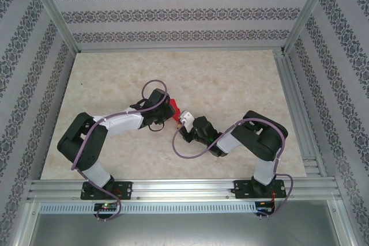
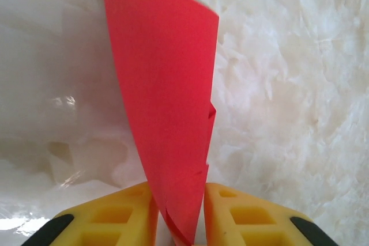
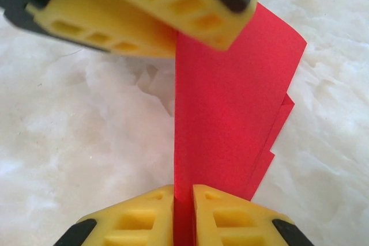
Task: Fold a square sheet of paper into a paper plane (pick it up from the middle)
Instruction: Fold the wing for the fifth time at the center of the table.
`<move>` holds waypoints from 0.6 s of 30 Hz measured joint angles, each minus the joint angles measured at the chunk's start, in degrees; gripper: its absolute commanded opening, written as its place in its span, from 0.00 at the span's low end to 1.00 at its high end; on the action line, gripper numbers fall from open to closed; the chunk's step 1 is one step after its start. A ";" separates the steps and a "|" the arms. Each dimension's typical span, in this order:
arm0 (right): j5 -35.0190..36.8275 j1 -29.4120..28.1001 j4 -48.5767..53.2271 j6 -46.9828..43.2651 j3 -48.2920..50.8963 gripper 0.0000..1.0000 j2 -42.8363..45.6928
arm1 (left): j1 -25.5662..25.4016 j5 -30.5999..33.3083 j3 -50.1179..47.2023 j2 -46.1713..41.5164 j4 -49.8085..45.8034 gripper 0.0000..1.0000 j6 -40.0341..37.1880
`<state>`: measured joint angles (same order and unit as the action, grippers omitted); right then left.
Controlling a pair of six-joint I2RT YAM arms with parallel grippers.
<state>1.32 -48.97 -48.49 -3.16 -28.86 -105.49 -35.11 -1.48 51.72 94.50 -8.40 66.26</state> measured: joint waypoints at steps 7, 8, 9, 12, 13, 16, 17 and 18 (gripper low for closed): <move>-1.77 1.11 -0.02 -0.02 0.90 0.20 0.37 | 2.16 -2.34 0.00 0.07 0.02 0.10 -2.29; -2.05 1.11 0.00 -0.04 0.90 0.22 0.52 | 2.16 -2.69 0.00 0.13 0.04 0.07 -2.67; -2.36 1.11 0.02 -0.04 0.90 0.24 0.68 | 2.16 -3.10 0.00 0.26 0.07 0.04 -3.10; -3.06 1.11 0.26 -0.07 0.83 0.32 1.31 | 2.16 -4.26 0.00 0.57 0.17 0.02 -3.72; -3.17 1.11 0.46 -0.09 0.72 0.34 1.60 | 2.16 -4.50 0.00 0.57 0.17 0.02 -3.87; -3.17 1.16 0.90 -0.20 -0.39 0.35 1.73 | 2.16 -5.25 0.11 0.57 0.17 0.02 -4.11; -3.15 1.27 0.96 -0.22 -0.85 0.35 1.73 | 2.16 -5.42 0.11 0.57 0.17 0.02 -4.11; -3.17 1.44 1.01 -0.24 -1.33 0.36 1.73 | 2.16 -5.57 0.15 0.57 0.17 0.03 -4.13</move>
<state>-1.85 -47.53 -47.48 -3.40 -30.20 -103.77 -32.95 -7.05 51.88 95.07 -8.23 62.13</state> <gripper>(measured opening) 0.353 0.053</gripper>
